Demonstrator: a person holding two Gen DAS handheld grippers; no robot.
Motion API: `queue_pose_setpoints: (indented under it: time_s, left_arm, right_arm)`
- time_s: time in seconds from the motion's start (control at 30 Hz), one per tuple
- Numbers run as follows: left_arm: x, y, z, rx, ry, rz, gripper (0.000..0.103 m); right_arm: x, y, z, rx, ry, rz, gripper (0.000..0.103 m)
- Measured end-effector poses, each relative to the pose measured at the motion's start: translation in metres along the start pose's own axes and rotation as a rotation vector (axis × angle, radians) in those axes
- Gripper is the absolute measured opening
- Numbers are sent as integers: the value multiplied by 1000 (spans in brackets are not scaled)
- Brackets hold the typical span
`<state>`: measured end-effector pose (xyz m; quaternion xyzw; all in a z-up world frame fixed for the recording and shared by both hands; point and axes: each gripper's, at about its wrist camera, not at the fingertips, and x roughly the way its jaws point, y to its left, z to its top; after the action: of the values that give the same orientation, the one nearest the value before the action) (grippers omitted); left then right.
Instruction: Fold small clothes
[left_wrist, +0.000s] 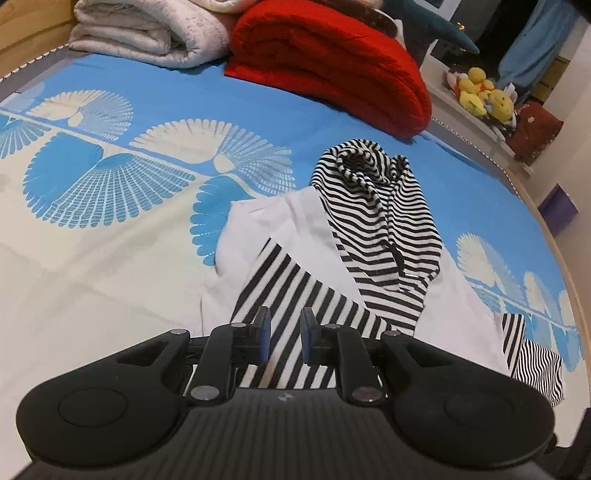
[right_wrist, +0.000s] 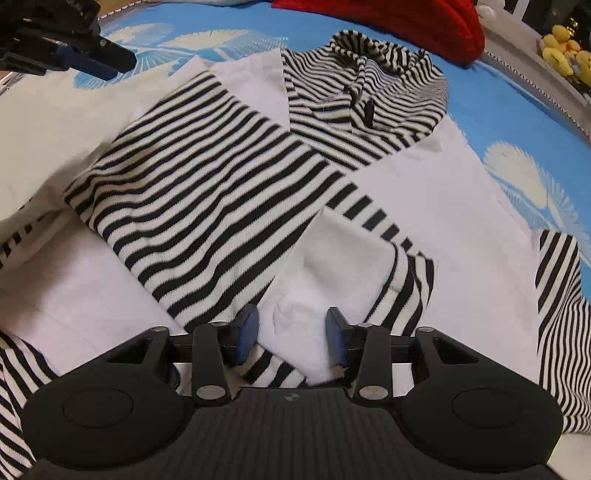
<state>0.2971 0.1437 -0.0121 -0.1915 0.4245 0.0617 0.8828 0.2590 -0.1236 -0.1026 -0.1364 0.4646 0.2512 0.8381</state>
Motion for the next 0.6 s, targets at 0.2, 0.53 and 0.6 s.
queue_pose_setpoints:
  time_s: [0.2,0.53,0.6]
  left_arm:
    - [10,-1,3,-26,27,-13,17]
    - [20,-9,1,-31,59,-12,17]
    - [22,-9,1,-35,64,-14,17]
  right_arm:
    - [-58,-61,7,253,-305,11,6]
    - [-96,-159,-47,828,-536,-185,6]
    - [-114,-155,-51,811,-666,-171,6]
